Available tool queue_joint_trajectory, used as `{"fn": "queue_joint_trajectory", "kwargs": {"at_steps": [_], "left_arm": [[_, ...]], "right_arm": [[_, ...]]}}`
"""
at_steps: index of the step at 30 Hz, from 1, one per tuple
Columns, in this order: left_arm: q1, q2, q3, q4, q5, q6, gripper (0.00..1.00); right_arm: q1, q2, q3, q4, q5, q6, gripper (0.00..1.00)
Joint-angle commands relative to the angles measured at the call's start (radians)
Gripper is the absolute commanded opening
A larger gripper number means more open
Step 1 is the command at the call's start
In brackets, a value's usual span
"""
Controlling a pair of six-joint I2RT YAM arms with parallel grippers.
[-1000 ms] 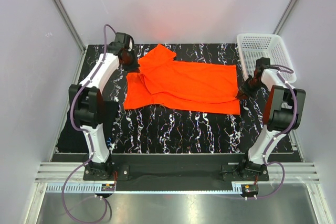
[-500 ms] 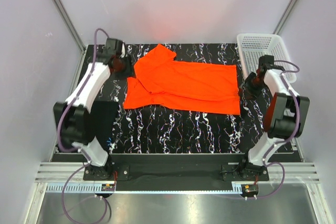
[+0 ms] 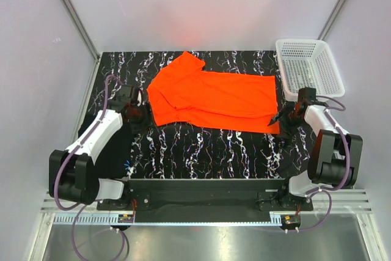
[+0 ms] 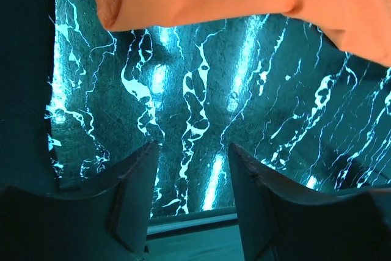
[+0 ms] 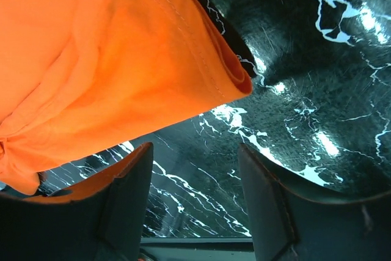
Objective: Fold and stack the t-shirts
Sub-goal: Fold the tshirt
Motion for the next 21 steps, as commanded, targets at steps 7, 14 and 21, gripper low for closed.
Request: {"fn": "queue_joint_trajectory", "kwargs": {"at_steps": [7,14,21], "left_arm": [[0.038,0.097,0.013,0.135,-0.075,-0.084,0.60],[0.067,0.119,0.009,0.149,-0.135,-0.107,0.60],[0.067,0.174,0.010,0.175,-0.150,-0.122,0.60]], "right_arm": [[-0.016,-0.007,-0.029,0.091,-0.027,0.029,0.67],[-0.038,0.021,-0.023,0.104,-0.031,0.015,0.67],[-0.055,0.051,-0.020,0.120,-0.034,0.004,0.68]]}}
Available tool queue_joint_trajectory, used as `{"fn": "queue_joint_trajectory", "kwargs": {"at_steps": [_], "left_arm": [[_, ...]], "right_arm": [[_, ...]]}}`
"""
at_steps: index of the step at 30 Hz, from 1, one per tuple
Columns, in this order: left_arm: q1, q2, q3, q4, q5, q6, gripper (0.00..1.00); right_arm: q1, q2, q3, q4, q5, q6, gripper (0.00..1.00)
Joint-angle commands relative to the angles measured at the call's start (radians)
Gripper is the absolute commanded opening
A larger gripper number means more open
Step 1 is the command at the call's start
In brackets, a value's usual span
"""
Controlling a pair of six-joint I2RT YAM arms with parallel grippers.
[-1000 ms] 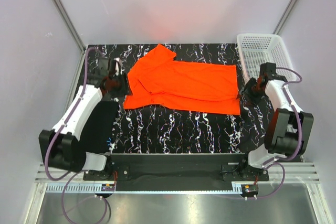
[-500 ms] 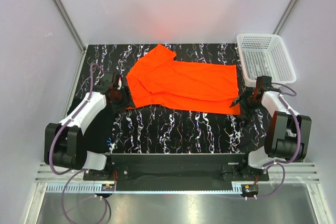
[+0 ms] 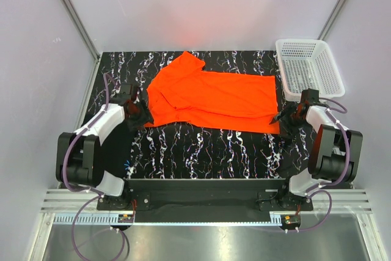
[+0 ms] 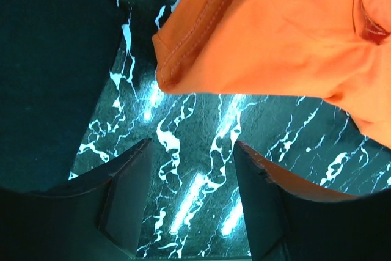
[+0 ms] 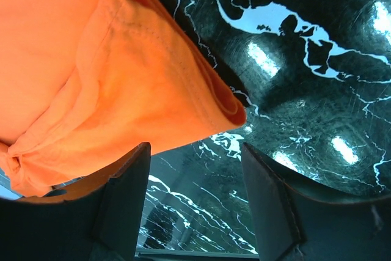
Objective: Fold and stack the t-shirts
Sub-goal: Fold the tshirt
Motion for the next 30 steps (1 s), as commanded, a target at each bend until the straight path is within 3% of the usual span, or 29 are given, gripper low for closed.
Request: {"fn": "queue_joint_trajectory", "kwargs": {"at_steps": [1,19,30], "left_arm": [[0.003,0.039,0.013,0.052,-0.036,-0.009,0.60],[0.007,0.178,0.085,0.107,-0.081,0.035,0.54],[0.009,0.214,0.145,0.109,-0.102,0.098,0.17]], "right_arm": [[-0.007,0.017,0.008,0.034,-0.013,-0.012,0.68],[-0.018,0.058,0.010,0.051,-0.013,-0.027,0.68],[-0.018,0.070,0.010,0.056,-0.013,-0.021,0.68]]}}
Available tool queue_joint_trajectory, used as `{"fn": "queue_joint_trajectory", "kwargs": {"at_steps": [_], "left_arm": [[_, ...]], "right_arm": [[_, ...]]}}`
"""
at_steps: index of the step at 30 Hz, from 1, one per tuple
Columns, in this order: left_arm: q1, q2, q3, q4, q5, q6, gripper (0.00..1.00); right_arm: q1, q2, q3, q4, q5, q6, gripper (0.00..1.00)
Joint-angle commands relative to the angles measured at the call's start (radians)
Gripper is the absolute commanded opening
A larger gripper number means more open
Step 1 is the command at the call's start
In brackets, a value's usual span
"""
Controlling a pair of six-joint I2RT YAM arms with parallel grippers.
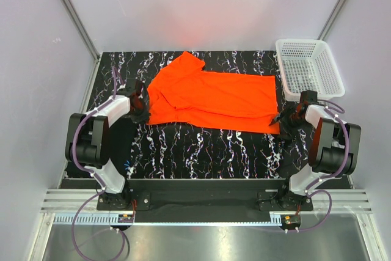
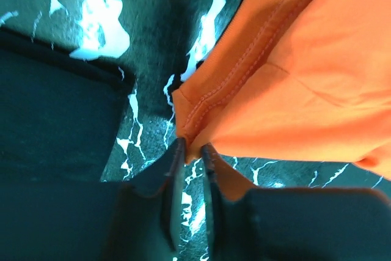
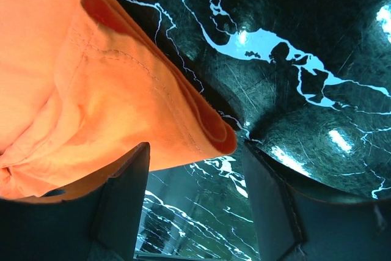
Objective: Fold and stack the t-shirts
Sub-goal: Fold the tshirt
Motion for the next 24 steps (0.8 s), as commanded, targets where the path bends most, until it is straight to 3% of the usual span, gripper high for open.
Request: {"fn": "queue_joint_trajectory", "kwargs": {"at_steps": [1,3,5,9,11,12,14,21,24], "left_arm": [[0.006,-0.007,0.052,0.039,-0.032,0.040,0.12],[0.006,-0.012,0.053,0.038,-0.030,0.046,0.07],[0.006,-0.018,0.052,0.035,-0.024,0.051,0.02],[0.006,-0.028,0.038,0.032,-0.021,0.063,0.00],[0.006,-0.036,0.027,0.027,-0.021,0.065,0.00],[0.006,-0.041,0.023,0.027,-0.022,0.065,0.00],[0.006,-0.050,0.007,0.019,-0.026,0.051,0.00],[0.008,-0.145,-0.074,-0.071,-0.084,-0.064,0.00],[0.009,-0.185,-0.123,-0.089,-0.058,-0.084,0.00]], "right_arm": [[-0.007,-0.013,0.010,0.015,-0.004,-0.004,0.68],[-0.007,-0.007,0.010,0.015,0.003,0.001,0.62],[-0.007,-0.001,0.011,0.015,0.006,0.007,0.49],[-0.012,-0.004,0.008,0.014,0.046,0.018,0.35],[-0.019,-0.002,0.014,0.011,0.066,0.021,0.24],[-0.022,-0.001,0.017,-0.004,0.086,0.019,0.11],[-0.036,-0.004,0.029,-0.024,0.111,0.006,0.01],[-0.076,-0.045,0.053,-0.167,0.308,-0.094,0.00],[-0.085,-0.073,0.039,-0.179,0.327,-0.126,0.00]]}}
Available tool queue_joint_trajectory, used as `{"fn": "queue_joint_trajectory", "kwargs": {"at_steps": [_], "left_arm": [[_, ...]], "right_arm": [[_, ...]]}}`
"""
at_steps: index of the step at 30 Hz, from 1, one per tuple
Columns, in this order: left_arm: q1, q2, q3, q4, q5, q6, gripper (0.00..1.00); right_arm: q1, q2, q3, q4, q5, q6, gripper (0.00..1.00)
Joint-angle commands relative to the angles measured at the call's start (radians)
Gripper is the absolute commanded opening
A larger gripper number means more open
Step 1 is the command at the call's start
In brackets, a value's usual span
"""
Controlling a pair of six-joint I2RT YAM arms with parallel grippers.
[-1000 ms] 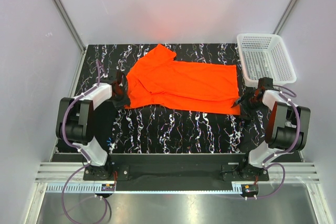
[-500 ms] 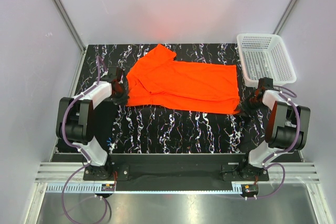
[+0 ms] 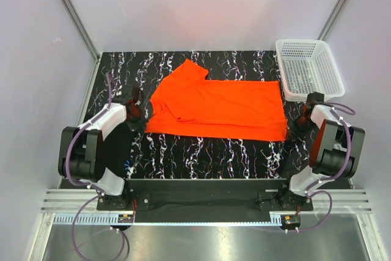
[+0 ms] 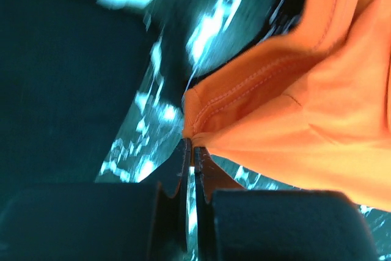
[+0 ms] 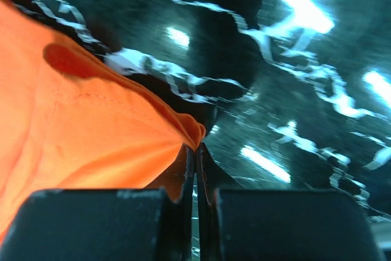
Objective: Fold and stack the t-shirts
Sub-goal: Fold the tshirt
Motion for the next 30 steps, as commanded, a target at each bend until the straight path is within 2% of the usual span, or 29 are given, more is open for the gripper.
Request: {"fn": "queue_joint_trajectory", "kwargs": {"at_steps": [1,5,6,8,9,11,12,14,16,20,23,27,28,30], "left_arm": [[0.009,-0.073,-0.048,-0.051,-0.017,-0.054,0.00],[0.011,-0.116,-0.128,-0.051,0.069,-0.102,0.00],[0.009,-0.126,-0.137,-0.052,0.083,-0.105,0.01],[0.009,-0.164,-0.158,-0.060,0.110,-0.108,0.09],[0.009,-0.181,-0.163,-0.064,0.120,-0.108,0.22],[0.009,-0.240,-0.168,-0.080,0.133,-0.108,0.34],[0.009,-0.259,-0.166,-0.093,0.132,-0.108,0.41],[0.009,-0.294,-0.155,-0.110,0.130,-0.104,0.46],[0.009,-0.336,-0.139,-0.117,0.138,-0.094,0.47],[0.000,-0.344,-0.097,-0.092,0.182,-0.033,0.46],[-0.005,-0.275,-0.063,-0.061,0.245,-0.007,0.40],[-0.018,-0.200,-0.054,-0.009,0.288,-0.007,0.34],[-0.017,-0.189,-0.071,0.017,0.276,-0.008,0.34],[-0.017,-0.140,-0.083,0.025,0.224,-0.015,0.34]], "right_arm": [[-0.018,-0.065,0.008,-0.052,0.121,-0.077,0.00],[-0.020,-0.091,-0.006,-0.069,0.113,-0.075,0.00],[-0.020,-0.094,-0.008,-0.075,0.110,-0.078,0.05],[-0.020,-0.098,0.000,-0.088,0.096,-0.081,0.23],[-0.020,-0.101,0.005,-0.100,0.079,-0.081,0.32],[-0.020,-0.113,0.021,-0.118,0.063,-0.081,0.41],[-0.020,-0.120,0.028,-0.121,0.055,-0.086,0.49],[-0.020,-0.143,0.051,-0.129,0.021,-0.095,0.57],[-0.020,-0.168,0.081,-0.135,-0.002,-0.120,0.61],[-0.017,-0.196,0.117,-0.134,-0.077,-0.160,0.60],[0.024,-0.196,0.121,-0.120,-0.154,-0.173,0.57],[0.185,-0.154,0.143,-0.109,-0.197,-0.161,0.57],[0.262,-0.138,0.156,-0.108,-0.203,-0.155,0.56],[0.323,-0.121,0.176,-0.094,-0.212,-0.135,0.56]]}}
